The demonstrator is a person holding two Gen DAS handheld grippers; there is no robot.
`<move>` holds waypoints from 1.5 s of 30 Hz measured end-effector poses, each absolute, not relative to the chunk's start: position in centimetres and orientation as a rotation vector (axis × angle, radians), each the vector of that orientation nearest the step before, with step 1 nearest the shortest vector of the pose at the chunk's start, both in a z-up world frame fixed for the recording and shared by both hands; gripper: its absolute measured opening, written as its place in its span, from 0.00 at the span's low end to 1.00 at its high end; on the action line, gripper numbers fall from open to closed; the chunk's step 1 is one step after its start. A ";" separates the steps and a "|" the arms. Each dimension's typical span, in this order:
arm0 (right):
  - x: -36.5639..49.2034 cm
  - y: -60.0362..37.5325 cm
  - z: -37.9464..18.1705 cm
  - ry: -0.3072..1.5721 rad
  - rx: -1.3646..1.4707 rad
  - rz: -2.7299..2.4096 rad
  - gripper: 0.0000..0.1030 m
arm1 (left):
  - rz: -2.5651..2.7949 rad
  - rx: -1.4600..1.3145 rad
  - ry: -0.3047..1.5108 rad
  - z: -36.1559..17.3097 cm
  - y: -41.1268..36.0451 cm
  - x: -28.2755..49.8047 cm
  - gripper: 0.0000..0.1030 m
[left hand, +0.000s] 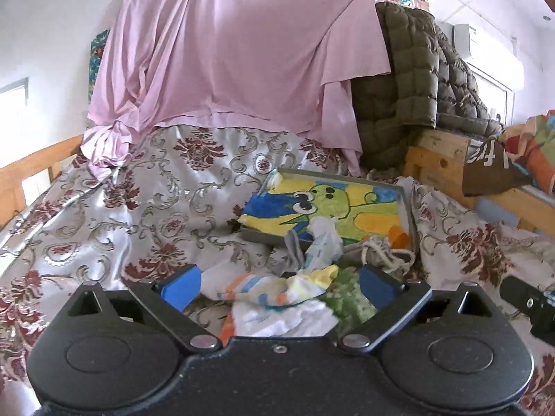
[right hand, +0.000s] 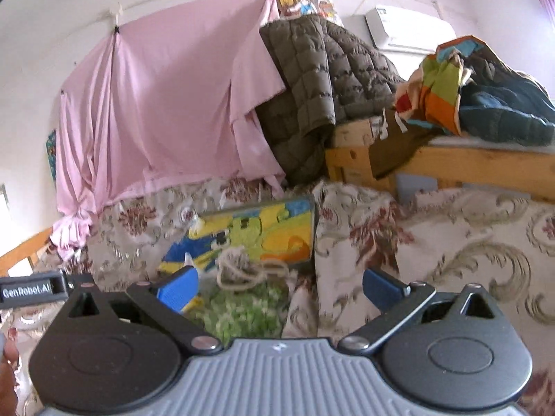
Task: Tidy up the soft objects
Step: 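Lift both open grippers up and away from the tray, then move both tools toward the striped cloth and white towel pile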
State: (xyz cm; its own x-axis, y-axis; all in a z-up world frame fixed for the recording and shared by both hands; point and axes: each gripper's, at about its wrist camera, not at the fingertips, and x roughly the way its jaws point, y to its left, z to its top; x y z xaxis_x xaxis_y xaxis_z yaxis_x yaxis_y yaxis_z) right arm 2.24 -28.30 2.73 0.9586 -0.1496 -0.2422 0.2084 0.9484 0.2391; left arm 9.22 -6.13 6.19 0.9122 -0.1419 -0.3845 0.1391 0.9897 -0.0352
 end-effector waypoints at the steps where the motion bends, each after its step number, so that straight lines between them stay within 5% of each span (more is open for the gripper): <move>1: 2.0 -27.9 2.4 0.238 0.271 -0.186 1.00 | -0.142 -0.001 0.397 6.1 -5.8 9.0 0.95; 45: 4.2 -20.1 -2.3 0.602 0.092 -0.041 1.00 | -0.036 0.203 0.658 -1.2 -1.1 8.5 0.98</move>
